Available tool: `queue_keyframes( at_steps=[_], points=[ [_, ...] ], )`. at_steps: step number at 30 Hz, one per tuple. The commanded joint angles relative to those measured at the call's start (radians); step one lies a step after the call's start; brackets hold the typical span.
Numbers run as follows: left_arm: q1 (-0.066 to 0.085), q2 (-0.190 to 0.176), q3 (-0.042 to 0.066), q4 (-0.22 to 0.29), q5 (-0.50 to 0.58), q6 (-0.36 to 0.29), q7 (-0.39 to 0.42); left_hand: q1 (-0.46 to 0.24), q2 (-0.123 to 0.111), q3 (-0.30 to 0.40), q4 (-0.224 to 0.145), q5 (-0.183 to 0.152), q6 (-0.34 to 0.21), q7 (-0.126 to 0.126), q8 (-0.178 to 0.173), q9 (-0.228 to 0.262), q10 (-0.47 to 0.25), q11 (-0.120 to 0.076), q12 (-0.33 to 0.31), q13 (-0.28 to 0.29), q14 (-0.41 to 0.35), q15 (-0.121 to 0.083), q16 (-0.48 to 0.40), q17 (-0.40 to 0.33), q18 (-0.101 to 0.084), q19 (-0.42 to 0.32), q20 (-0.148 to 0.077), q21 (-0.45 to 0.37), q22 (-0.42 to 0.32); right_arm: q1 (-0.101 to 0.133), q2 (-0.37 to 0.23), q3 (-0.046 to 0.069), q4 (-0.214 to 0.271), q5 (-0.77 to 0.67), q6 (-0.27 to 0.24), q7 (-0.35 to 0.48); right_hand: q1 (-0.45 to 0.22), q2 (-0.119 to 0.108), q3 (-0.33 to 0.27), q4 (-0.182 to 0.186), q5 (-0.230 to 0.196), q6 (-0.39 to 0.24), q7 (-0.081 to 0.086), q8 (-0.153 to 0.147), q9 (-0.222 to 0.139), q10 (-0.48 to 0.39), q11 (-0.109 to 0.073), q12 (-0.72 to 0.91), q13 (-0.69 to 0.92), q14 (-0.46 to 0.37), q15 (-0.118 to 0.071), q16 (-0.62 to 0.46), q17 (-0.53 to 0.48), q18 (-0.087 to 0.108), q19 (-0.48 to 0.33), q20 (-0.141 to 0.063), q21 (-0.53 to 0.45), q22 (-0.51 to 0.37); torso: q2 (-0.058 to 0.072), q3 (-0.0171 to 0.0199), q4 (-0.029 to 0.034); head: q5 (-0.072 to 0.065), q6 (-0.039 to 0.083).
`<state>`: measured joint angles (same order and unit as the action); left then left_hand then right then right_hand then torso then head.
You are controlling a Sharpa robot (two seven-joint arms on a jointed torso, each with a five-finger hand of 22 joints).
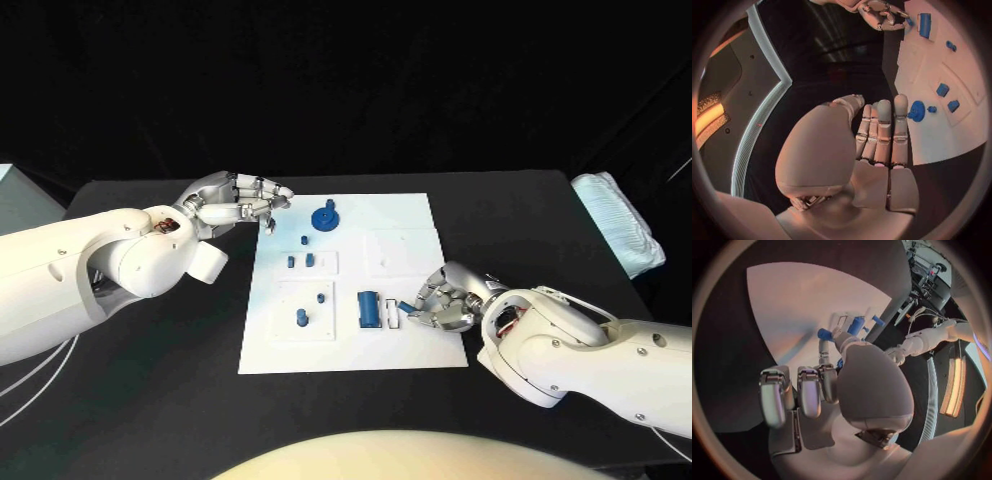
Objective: Assemble the parts on the task board
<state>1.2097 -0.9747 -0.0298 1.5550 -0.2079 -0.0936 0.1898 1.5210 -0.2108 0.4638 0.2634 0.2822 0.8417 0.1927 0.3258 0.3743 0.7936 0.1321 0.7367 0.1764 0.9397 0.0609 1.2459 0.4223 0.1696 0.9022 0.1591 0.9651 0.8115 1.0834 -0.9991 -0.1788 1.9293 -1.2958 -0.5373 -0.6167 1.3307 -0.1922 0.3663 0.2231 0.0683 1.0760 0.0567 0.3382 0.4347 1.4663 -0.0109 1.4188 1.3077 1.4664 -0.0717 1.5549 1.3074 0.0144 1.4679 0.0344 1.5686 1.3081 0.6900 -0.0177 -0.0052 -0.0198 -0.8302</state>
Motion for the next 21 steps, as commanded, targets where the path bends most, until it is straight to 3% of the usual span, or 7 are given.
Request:
queue_keyframes(
  at_steps=[1,6,8,15,21],
  points=[
    [0.000,0.001,0.001,0.004,0.002,0.018,0.004,-0.012,0.001,0.006,0.000,0.000,-0.005,-0.001,0.004,0.002,-0.004,0.000,-0.002,0.002,-0.001,0.004,-0.005,0.002,0.015,-0.002,0.004,0.000,0.001,-0.001,0.013,0.000,-0.008,0.093,-0.024,0.015,-0.020,-0.003,0.007,0.003,-0.005,0.004,0.004,0.006,0.000,0.052,-0.004,0.003,0.197,0.099,-0.007,0.005,0.240,-0.014,0.103,-0.007,0.002,0.263,0.000,-0.0002,-0.0005,0.000,-0.002],
    [0.000,0.001,0.001,0.005,0.002,0.019,0.004,-0.012,0.001,0.007,0.000,0.000,-0.005,-0.001,0.004,0.002,-0.004,0.000,-0.001,0.002,-0.001,0.004,-0.005,0.002,0.015,-0.002,0.004,0.000,0.001,-0.006,0.039,0.000,-0.019,0.134,-0.032,0.012,-0.055,-0.010,0.007,0.011,-0.006,0.003,0.005,0.008,0.003,0.052,-0.002,0.002,0.197,0.099,-0.006,0.005,0.239,-0.014,0.103,-0.006,0.002,0.263,0.001,0.0005,-0.0002,0.000,-0.004],
    [0.000,0.001,0.001,0.005,0.002,0.021,0.002,-0.011,0.001,0.007,-0.001,0.000,-0.005,-0.001,0.004,0.002,-0.004,0.000,-0.001,0.002,-0.001,0.004,-0.005,0.002,0.015,-0.002,0.004,0.000,0.001,-0.008,0.049,0.000,-0.023,0.148,-0.055,0.011,-0.090,-0.018,-0.008,0.023,-0.007,0.003,0.007,0.011,0.006,0.053,-0.001,0.003,0.197,0.099,-0.004,0.005,0.240,-0.014,0.103,-0.005,0.002,0.263,0.000,0.0003,0.0006,-0.003,-0.004],
    [0.000,0.000,0.001,0.005,0.000,0.023,-0.001,-0.011,0.001,0.007,-0.001,0.000,-0.005,-0.001,0.004,0.002,-0.004,0.000,-0.001,0.002,-0.001,0.004,-0.005,0.002,0.015,-0.002,0.004,0.000,0.001,-0.009,0.064,0.000,-0.030,0.191,-0.120,0.023,-0.112,-0.016,-0.016,0.031,-0.007,0.003,0.007,0.013,0.008,0.054,-0.001,0.005,0.198,0.099,-0.004,0.005,0.240,-0.014,0.103,-0.005,0.002,0.263,0.000,-0.0010,0.0004,-0.002,-0.004],
    [0.000,0.000,0.001,0.006,-0.001,0.024,-0.002,-0.010,0.001,0.008,-0.002,0.001,-0.005,-0.001,0.005,0.002,-0.004,-0.001,-0.001,0.002,-0.001,0.004,-0.005,0.003,0.015,-0.002,0.004,0.000,0.001,-0.010,0.072,0.000,-0.040,0.221,-0.113,0.015,-0.121,-0.017,-0.020,0.035,-0.007,0.002,0.008,0.013,0.009,0.054,0.000,0.003,0.197,0.099,-0.004,0.004,0.239,-0.014,0.103,-0.005,0.002,0.263,-0.001,-0.0016,0.0004,-0.002,-0.005]
  ],
)
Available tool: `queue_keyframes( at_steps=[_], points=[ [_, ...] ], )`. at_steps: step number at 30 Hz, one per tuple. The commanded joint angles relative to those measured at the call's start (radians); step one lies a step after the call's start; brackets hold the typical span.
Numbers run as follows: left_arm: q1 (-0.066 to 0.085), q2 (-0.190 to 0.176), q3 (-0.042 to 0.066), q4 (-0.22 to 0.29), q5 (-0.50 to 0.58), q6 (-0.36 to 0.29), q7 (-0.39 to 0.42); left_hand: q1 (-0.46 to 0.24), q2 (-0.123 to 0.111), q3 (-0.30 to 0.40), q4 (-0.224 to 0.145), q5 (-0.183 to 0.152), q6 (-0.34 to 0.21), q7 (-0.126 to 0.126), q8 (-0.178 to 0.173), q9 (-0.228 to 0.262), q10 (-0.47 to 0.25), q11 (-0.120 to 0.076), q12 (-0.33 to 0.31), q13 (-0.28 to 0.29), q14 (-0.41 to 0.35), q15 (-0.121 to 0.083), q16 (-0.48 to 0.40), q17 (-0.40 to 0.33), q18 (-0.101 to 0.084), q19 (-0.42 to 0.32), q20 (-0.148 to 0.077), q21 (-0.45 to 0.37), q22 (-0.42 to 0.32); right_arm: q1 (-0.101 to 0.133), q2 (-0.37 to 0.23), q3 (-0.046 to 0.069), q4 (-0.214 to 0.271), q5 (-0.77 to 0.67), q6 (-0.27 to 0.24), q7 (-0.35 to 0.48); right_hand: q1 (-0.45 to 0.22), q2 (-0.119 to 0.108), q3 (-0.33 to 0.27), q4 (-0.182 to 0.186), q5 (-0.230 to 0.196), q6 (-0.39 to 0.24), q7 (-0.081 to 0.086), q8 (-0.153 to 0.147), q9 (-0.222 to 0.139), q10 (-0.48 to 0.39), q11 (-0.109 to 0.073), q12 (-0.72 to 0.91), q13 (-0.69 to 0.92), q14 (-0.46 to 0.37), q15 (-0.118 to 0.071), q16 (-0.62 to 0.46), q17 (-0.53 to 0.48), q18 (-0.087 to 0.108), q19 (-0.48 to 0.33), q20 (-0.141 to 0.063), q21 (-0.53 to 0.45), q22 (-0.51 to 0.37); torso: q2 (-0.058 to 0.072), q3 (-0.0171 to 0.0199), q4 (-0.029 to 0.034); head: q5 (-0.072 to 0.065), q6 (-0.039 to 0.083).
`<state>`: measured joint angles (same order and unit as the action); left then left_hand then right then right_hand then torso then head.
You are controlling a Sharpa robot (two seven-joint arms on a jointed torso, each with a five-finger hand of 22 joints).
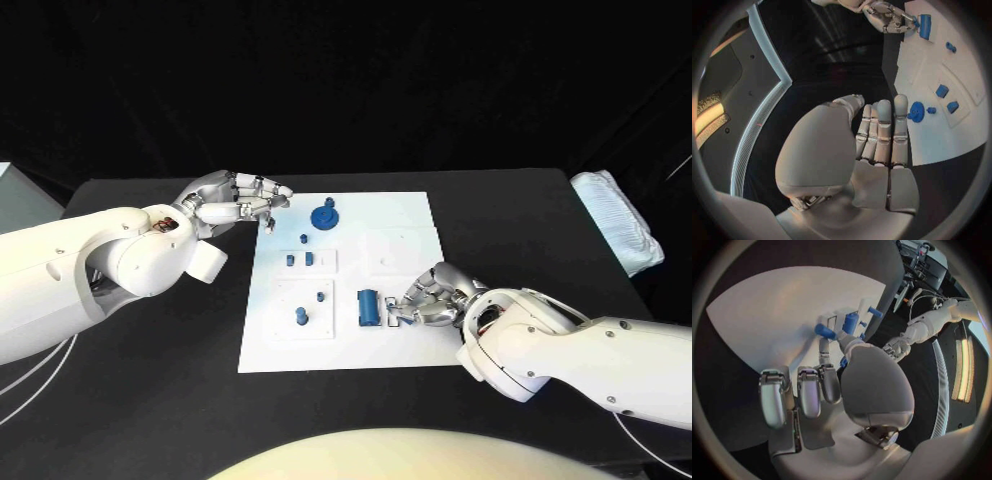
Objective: Assemble the parts on the task board
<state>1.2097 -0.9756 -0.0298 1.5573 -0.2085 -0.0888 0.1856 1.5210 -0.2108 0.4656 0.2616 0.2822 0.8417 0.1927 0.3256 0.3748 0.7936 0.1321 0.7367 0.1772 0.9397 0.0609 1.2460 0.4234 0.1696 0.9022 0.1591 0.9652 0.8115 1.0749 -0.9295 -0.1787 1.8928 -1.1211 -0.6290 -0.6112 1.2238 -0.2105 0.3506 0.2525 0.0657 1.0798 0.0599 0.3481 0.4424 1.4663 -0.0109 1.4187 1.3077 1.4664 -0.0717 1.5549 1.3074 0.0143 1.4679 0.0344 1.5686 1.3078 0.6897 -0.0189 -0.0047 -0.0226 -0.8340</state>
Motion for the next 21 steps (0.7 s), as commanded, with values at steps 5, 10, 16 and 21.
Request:
queue_keyframes(
  at_steps=[5,10,16,21],
  points=[
    [0.000,0.000,0.001,0.004,0.000,0.019,0.001,-0.010,0.001,0.006,0.000,0.001,-0.005,-0.001,0.005,0.002,-0.004,-0.001,-0.001,0.001,-0.002,0.004,-0.005,0.002,0.015,-0.002,0.004,0.000,0.001,-0.001,0.006,0.000,-0.012,0.052,-0.007,-0.001,-0.016,0.002,-0.005,0.006,-0.004,-0.002,0.004,0.003,0.001,0.054,0.000,0.002,0.197,0.099,-0.004,0.004,0.239,-0.014,0.103,-0.005,0.002,0.263,-0.001,0.0002,-0.0018,0.002,-0.002],
    [0.000,0.000,0.001,0.004,-0.001,0.021,0.000,-0.010,0.001,0.007,-0.001,0.001,-0.005,-0.001,0.005,0.002,-0.004,-0.001,-0.001,0.001,-0.002,0.004,-0.006,0.002,0.015,-0.002,0.004,0.000,0.001,-0.001,0.015,0.000,-0.016,0.050,0.019,-0.007,-0.013,0.003,-0.005,0.003,-0.003,-0.003,0.003,0.004,0.002,0.054,-0.001,0.004,0.198,0.099,-0.004,0.005,0.240,-0.014,0.103,-0.005,0.002,0.263,-0.001,0.0002,-0.0025,0.002,-0.001],
    [0.000,-0.001,0.001,0.004,-0.005,0.023,-0.003,-0.010,0.001,0.007,-0.002,0.001,-0.006,-0.001,0.006,0.002,-0.004,-0.001,-0.001,0.001,-0.002,0.004,-0.006,0.002,0.015,-0.002,0.003,0.000,0.001,-0.003,0.022,0.000,-0.021,0.026,0.051,-0.011,-0.007,-0.003,-0.006,-0.007,-0.004,-0.006,0.003,0.004,0.003,0.053,-0.001,0.000,0.197,0.099,-0.005,0.003,0.236,-0.014,0.103,-0.005,0.002,0.263,-0.001,0.0009,-0.0011,0.001,-0.001],
    [0.000,-0.002,0.001,0.004,-0.006,0.023,-0.004,-0.010,0.001,0.007,-0.002,0.001,-0.006,-0.001,0.006,0.002,-0.004,-0.001,-0.001,0.001,-0.002,0.004,-0.006,0.002,0.015,-0.002,0.003,0.000,0.001,-0.005,0.021,0.000,-0.021,-0.030,0.064,-0.009,0.002,-0.015,-0.012,-0.020,-0.003,-0.012,0.005,0.003,0.005,0.050,0.000,-0.007,0.194,0.098,-0.004,0.002,0.233,-0.014,0.103,-0.004,0.002,0.263,-0.001,0.0010,-0.0027,0.002,-0.001]
  ],
)
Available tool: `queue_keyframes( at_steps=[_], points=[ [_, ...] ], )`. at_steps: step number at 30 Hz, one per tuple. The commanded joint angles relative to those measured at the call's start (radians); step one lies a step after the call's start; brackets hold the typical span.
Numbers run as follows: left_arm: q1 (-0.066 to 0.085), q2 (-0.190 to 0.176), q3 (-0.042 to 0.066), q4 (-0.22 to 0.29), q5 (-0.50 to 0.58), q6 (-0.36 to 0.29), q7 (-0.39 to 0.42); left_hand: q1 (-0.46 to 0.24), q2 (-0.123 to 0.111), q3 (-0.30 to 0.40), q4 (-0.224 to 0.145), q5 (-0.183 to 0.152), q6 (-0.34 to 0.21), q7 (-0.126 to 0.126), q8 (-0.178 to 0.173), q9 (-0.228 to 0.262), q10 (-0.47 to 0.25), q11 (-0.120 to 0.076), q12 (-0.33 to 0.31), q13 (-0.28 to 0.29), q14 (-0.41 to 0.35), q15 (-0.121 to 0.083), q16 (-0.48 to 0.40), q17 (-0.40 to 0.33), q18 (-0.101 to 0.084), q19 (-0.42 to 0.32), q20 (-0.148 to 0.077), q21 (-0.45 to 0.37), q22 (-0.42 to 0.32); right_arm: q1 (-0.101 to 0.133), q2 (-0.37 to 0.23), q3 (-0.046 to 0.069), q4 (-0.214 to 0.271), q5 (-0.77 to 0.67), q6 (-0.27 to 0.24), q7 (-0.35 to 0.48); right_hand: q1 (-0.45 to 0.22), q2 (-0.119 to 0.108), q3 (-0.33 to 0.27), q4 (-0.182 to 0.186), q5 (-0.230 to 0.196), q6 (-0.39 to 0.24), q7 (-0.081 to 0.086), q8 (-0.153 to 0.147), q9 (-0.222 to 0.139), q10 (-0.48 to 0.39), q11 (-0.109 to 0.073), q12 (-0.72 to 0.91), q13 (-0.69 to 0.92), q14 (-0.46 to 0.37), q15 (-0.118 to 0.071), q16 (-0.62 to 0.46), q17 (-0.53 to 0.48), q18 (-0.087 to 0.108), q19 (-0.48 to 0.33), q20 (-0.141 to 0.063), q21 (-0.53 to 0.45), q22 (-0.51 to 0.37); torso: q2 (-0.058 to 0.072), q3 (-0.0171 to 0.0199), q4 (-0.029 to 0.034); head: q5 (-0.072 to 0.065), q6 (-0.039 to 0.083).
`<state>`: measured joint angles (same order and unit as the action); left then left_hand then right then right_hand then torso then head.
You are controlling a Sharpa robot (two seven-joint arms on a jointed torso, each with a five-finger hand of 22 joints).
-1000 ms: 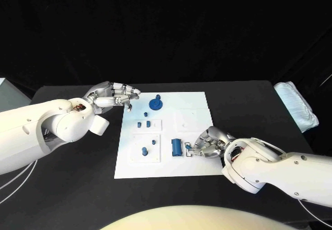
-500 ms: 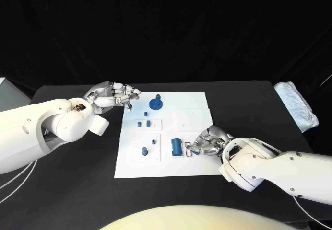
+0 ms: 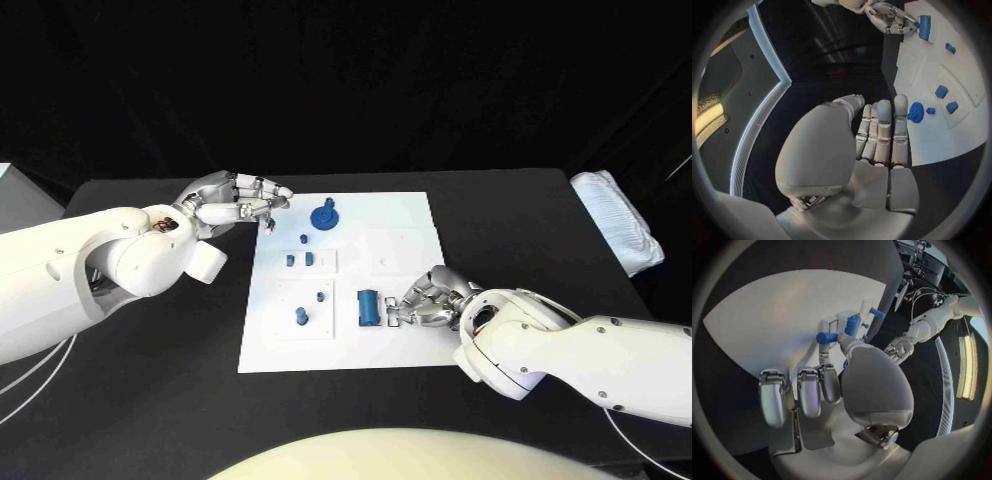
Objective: Assemble the parts on the task board
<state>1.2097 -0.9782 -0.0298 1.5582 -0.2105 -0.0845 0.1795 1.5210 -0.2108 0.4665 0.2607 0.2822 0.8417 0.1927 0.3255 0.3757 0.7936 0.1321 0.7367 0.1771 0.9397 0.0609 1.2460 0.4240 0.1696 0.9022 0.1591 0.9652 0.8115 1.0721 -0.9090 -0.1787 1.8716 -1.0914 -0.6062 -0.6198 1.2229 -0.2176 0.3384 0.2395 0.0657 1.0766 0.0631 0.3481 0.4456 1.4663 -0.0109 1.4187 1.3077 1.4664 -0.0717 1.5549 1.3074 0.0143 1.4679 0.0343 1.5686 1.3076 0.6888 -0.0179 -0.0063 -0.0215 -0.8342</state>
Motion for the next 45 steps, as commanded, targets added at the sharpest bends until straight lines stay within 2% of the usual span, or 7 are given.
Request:
queue_keyframes(
  at_steps=[1,7,14,21,30,37,45],
  points=[
    [0.000,0.001,0.001,0.003,-0.005,0.019,0.002,-0.010,0.001,0.007,-0.001,0.001,-0.006,-0.001,0.006,0.001,-0.004,-0.001,-0.001,0.002,-0.002,0.004,-0.006,0.002,0.015,-0.002,0.003,0.000,0.001,-0.003,0.000,0.000,0.000,-0.068,0.043,0.001,0.004,-0.009,-0.001,-0.009,-0.003,-0.009,0.002,0.004,0.002,0.049,0.000,-0.008,0.193,0.098,-0.003,0.002,0.233,-0.014,0.103,-0.004,0.002,0.263,0.000,0.0003,-0.0012,0.001,-0.001],
    [0.000,0.000,0.001,0.003,-0.006,0.019,0.001,-0.010,0.001,0.007,-0.001,0.001,-0.006,-0.001,0.006,0.001,-0.004,-0.001,-0.001,0.002,-0.002,0.004,-0.006,0.002,0.015,-0.002,0.003,0.000,0.001,-0.003,-0.001,0.000,-0.003,-0.114,0.049,0.000,0.025,-0.007,0.003,-0.026,-0.002,-0.009,0.001,0.005,0.003,0.050,-0.001,-0.006,0.195,0.098,-0.004,0.002,0.234,-0.014,0.103,-0.004,0.002,0.263,0.000,-0.0001,-0.0001,0.000,-0.001],
    [0.000,0.000,0.001,0.003,-0.006,0.020,-0.002,-0.008,0.001,0.008,-0.003,0.002,-0.007,-0.001,0.006,0.001,-0.005,-0.001,-0.001,0.002,-0.002,0.003,-0.006,0.002,0.015,-0.002,0.003,0.000,0.001,-0.004,-0.001,0.000,-0.004,-0.149,0.101,-0.009,0.047,-0.007,0.011,-0.046,-0.003,-0.011,0.000,0.005,0.004,0.049,-0.001,-0.008,0.194,0.098,-0.004,0.002,0.233,-0.014,0.103,-0.004,0.002,0.263,0.000,-0.0001,0.0006,-0.002,-0.002],
    [0.000,0.000,0.001,0.004,-0.007,0.021,-0.004,-0.008,0.001,0.008,-0.003,0.002,-0.007,-0.001,0.006,0.001,-0.005,-0.001,-0.001,0.002,-0.002,0.003,-0.006,0.002,0.015,-0.002,0.003,0.000,0.001,-0.004,-0.001,0.000,-0.003,-0.155,0.114,-0.009,0.068,-0.002,0.026,-0.065,-0.002,-0.004,-0.002,0.007,0.005,0.051,-0.003,-0.003,0.197,0.099,-0.005,0.004,0.238,-0.014,0.103,-0.005,0.002,0.263,0.000,-0.0002,-0.0004,-0.001,-0.002],
    [0.000,0.000,0.001,0.003,-0.008,0.020,-0.006,-0.007,0.006,0.012,-0.004,0.003,-0.008,0.000,0.007,0.001,-0.004,-0.001,0.000,0.002,-0.002,0.003,-0.007,0.003,0.015,-0.001,0.003,0.001,0.002,-0.004,-0.006,0.000,0.003,-0.128,0.061,0.006,0.079,0.032,0.093,-0.092,-0.002,0.012,-0.012,0.011,0.004,0.057,-0.012,0.013,0.204,0.100,-0.012,0.006,0.243,-0.014,0.103,-0.010,0.002,0.263,0.000,-0.0005,0.0021,-0.001,-0.002],
    [0.000,0.001,0.001,0.002,-0.008,0.020,-0.008,-0.007,0.009,0.015,-0.005,0.003,-0.009,0.000,0.008,0.002,-0.004,0.000,0.000,0.002,-0.002,0.003,-0.007,0.004,0.015,-0.001,0.003,0.001,0.002,0.000,-0.022,0.002,0.023,-0.063,0.000,0.034,0.035,0.038,0.118,-0.086,-0.003,0.022,-0.018,0.018,0.007,0.067,-0.016,0.035,0.214,0.101,-0.016,0.009,0.248,-0.014,0.103,-0.014,0.002,0.263,0.000,-0.0010,-0.0001,0.000,0.000],
    [0.000,0.002,0.001,0.002,-0.008,0.020,-0.009,-0.007,0.011,0.016,-0.004,0.004,-0.009,0.000,0.008,0.002,-0.004,0.000,0.000,0.002,-0.002,0.004,-0.007,0.004,0.015,-0.001,0.003,0.001,0.002,0.015,-0.034,0.005,0.038,0.017,-0.020,0.051,-0.005,0.042,0.131,-0.079,-0.004,0.027,-0.020,0.024,0.012,0.071,-0.019,0.044,0.218,0.101,-0.019,0.009,0.249,-0.014,0.103,-0.017,0.002,0.263,0.000,-0.0008,0.0008,0.000,-0.001]
  ],
)
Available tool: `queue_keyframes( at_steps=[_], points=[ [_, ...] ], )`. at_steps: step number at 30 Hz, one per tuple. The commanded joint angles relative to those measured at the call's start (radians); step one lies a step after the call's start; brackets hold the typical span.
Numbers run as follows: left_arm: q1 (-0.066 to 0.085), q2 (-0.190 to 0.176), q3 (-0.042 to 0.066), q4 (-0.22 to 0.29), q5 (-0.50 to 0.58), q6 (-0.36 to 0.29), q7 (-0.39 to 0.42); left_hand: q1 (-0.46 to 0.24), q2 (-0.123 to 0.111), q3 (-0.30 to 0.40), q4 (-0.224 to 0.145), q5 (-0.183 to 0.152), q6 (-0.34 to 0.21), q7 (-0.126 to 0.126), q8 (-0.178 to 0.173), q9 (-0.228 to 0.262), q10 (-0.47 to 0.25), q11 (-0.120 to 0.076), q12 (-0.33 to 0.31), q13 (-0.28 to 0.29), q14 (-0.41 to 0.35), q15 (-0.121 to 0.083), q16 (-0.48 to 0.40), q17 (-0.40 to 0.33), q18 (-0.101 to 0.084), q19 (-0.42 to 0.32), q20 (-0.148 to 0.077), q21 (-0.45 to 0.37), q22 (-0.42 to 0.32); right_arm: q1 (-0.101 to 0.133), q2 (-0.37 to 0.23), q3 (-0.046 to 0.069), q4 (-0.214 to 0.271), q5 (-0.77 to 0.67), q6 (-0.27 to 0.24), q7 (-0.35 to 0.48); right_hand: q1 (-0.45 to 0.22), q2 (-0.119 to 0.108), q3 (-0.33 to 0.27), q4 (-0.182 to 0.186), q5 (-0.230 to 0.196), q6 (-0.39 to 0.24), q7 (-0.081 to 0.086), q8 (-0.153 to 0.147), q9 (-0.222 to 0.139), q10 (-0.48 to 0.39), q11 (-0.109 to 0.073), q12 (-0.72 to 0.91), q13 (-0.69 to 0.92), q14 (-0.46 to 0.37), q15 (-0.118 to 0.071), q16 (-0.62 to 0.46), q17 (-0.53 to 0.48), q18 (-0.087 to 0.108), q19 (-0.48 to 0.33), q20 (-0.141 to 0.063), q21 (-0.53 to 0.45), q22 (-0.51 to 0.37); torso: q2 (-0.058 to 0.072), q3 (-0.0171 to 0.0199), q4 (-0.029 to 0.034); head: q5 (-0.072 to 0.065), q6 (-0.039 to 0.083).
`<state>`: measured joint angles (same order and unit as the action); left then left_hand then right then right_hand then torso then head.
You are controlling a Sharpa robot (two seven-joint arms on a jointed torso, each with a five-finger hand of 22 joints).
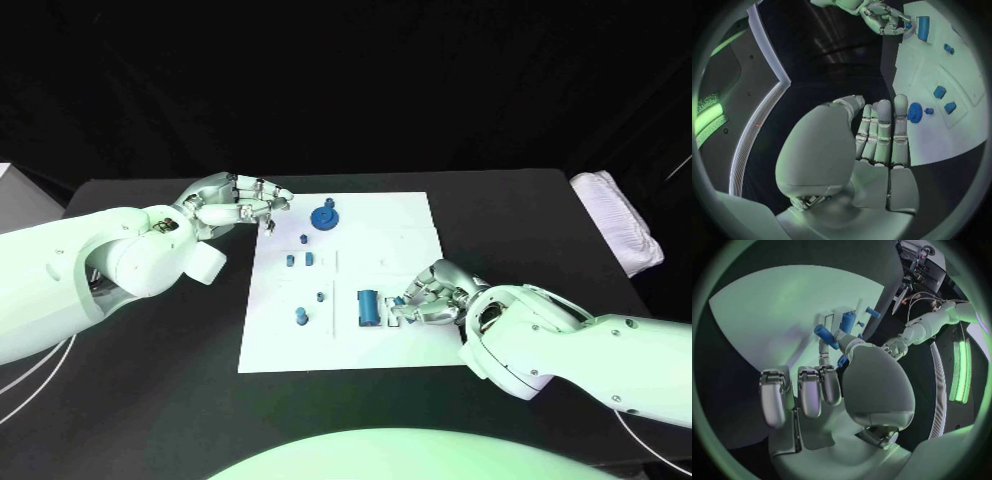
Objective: Assemble the parts on the task board
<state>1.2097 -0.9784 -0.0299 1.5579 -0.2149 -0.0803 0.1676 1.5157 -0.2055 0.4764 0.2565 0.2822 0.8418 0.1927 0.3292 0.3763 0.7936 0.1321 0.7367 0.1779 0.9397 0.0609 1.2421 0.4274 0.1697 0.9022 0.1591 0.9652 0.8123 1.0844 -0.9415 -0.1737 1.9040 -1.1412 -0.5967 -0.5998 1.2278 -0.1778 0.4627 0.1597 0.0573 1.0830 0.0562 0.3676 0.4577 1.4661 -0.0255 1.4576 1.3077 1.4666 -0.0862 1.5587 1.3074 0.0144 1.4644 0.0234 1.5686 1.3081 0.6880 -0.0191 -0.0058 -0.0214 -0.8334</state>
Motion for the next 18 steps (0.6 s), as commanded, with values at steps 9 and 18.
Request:
queue_keyframes(
  at_steps=[9,18],
  points=[
    [0.000,0.003,0.001,0.001,-0.003,0.018,0.000,-0.004,0.008,0.008,0.001,0.004,-0.009,0.000,0.005,0.001,-0.005,0.000,0.000,0.002,-0.002,0.004,-0.004,0.001,0.015,-0.001,0.003,0.001,0.001,0.009,0.009,0.001,-0.008,0.110,0.013,0.015,-0.075,-0.001,0.008,0.020,0.004,0.023,-0.014,0.013,0.005,0.076,-0.005,0.017,0.223,0.101,-0.005,0.005,0.248,-0.014,0.106,-0.007,0.002,0.263,0.001,0.0003,-0.0009,0.001,-0.001],
    [0.000,0.002,0.001,0.002,-0.003,0.021,-0.002,-0.004,0.008,0.008,0.001,0.004,-0.009,0.000,0.005,0.001,-0.005,0.000,0.000,0.002,-0.002,0.004,-0.004,0.001,0.015,-0.001,0.003,0.001,0.001,0.010,0.035,0.001,-0.046,0.077,0.072,-0.025,-0.118,-0.010,0.000,0.035,0.004,0.028,-0.015,0.021,0.010,0.077,-0.005,0.020,0.225,0.102,-0.005,0.007,0.254,-0.014,0.106,-0.007,0.002,0.263,0.001,0.0011,-0.0001,0.001,-0.005]
  ],
)
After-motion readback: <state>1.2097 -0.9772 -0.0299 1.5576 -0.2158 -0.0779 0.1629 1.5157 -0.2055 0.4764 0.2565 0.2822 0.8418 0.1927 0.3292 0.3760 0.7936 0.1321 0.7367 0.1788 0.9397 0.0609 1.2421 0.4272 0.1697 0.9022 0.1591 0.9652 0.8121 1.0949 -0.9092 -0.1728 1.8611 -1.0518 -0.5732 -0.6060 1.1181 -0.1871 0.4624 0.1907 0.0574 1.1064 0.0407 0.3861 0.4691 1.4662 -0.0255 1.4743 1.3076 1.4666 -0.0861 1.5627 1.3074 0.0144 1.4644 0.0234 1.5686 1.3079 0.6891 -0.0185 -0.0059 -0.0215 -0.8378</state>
